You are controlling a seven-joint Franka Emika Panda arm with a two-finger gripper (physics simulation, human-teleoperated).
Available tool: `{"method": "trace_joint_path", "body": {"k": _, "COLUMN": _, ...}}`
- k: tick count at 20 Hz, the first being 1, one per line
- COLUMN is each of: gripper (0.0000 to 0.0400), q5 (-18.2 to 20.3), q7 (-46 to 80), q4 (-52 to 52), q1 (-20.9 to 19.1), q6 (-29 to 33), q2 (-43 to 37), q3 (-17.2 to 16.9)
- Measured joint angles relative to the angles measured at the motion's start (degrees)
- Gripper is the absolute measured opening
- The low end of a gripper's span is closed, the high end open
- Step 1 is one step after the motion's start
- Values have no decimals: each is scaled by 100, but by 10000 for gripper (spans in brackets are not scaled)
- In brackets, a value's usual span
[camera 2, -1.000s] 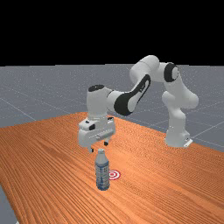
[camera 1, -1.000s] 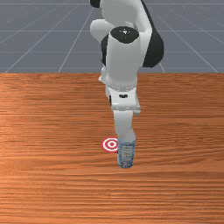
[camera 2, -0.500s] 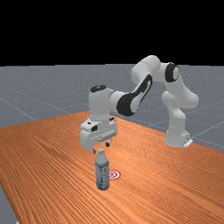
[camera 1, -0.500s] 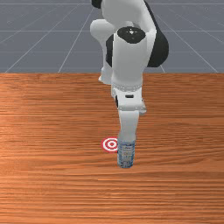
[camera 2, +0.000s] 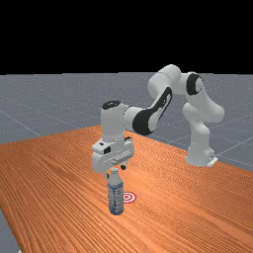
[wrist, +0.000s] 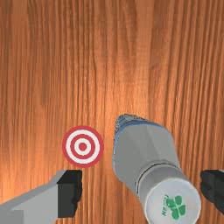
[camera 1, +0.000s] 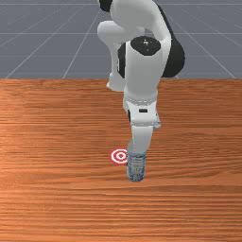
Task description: Pick up the bottle and put it on the marker
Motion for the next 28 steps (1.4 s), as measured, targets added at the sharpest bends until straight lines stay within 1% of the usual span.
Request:
{"method": "trace_joint_path", "body": {"k": 1, "gripper": 400, "q5": -9, "q7": 11, "q4": -161, "q1": 2, "q6": 189, "q2": -76, "q3": -4}}
{"method": "trace_joint_path", "body": {"k": 2, "gripper": 400, "q5": -12, "q7": 15, "q4": -208, "q1": 2, "q6": 243, "q2": -102, "q3": -6}}
{"method": "trace_joint_path", "body": {"k": 5, "gripper": 400, "q5": -13, "q7": 16, "q4": -228, "q1": 3, "q6": 251, "q2": -131, "q3": -6}}
{"method": "trace_joint_path", "body": {"k": 6, "gripper": 253, "q5": 1581, "q7": -1331, "q4": -782, "q1": -808, "q6": 58, "q2": -365, "q3": 792}}
{"method": "trace_joint_path", "body": {"k": 7, "gripper": 189, "q5": 185, "q7": -134, "q4": -957, "q1": -109, "q6": 467, "q2": -598, "q3": 91}}
{"method": "trace_joint_path", "body": {"k": 8, "gripper": 182, "q5": 131, "q7": -41, "q4": -949, "q1": -76, "q6": 460, "q2": -601, "q3": 50}}
{"method": "trace_joint_path", "body": {"k": 10, "gripper": 166, "q5": 140, "q7": 6, "q4": -941, "q1": -79, "q6": 456, "q2": -619, "q3": 38}}
{"method": "trace_joint_path", "body": {"k": 11, "gripper": 163, "q5": -999, "q7": 478, "q4": 773, "q1": 520, "q6": -634, "q2": 346, "q3": -652}}
{"method": "trace_joint_path", "body": {"k": 12, "gripper": 163, "q5": 35, "q7": -10, "q4": 170, "q1": -29, "q6": -24, "q2": 22, "q3": -11}}
{"method": "trace_joint_path", "body": {"k": 13, "gripper": 165, "q5": 91, "q7": -92, "q4": 159, "q1": -70, "q6": -18, "q2": 19, "q3": 28}}
{"method": "trace_joint_path", "body": {"k": 15, "gripper": 165, "q5": 166, "q7": 506, "q4": 152, "q1": -33, "q6": -42, "q2": 17, "q3": -113}}
{"method": "trace_joint_path", "body": {"k": 18, "gripper": 166, "q5": 206, "q7": 428, "q4": 129, "q1": -194, "q6": -42, "q2": 7, "q3": -170}}
{"method": "trace_joint_path", "body": {"k": 20, "gripper": 165, "q5": 177, "q7": -233, "q4": 117, "q1": -361, "q6": -35, "q2": -1, "q3": -66}}
{"method": "trace_joint_path", "body": {"k": 21, "gripper": 167, "q5": 178, "q7": -233, "q4": 125, "q1": -370, "q6": -56, "q2": -9, "q3": -69}}
{"method": "trace_joint_path", "body": {"k": 24, "gripper": 165, "q5": 508, "q7": -463, "q4": 204, "q1": -549, "q6": -261, "q2": -51, "q3": 106}}
{"method": "trace_joint_path", "body": {"k": 26, "gripper": 165, "q5": 666, "q7": -599, "q4": -254, "q1": -634, "q6": -96, "q2": -339, "q3": 169}}
{"method": "trace_joint_path", "body": {"k": 28, "gripper": 165, "q5": 507, "q7": -474, "q4": -366, "q1": -559, "q6": -74, "q2": -456, "q3": 83}}
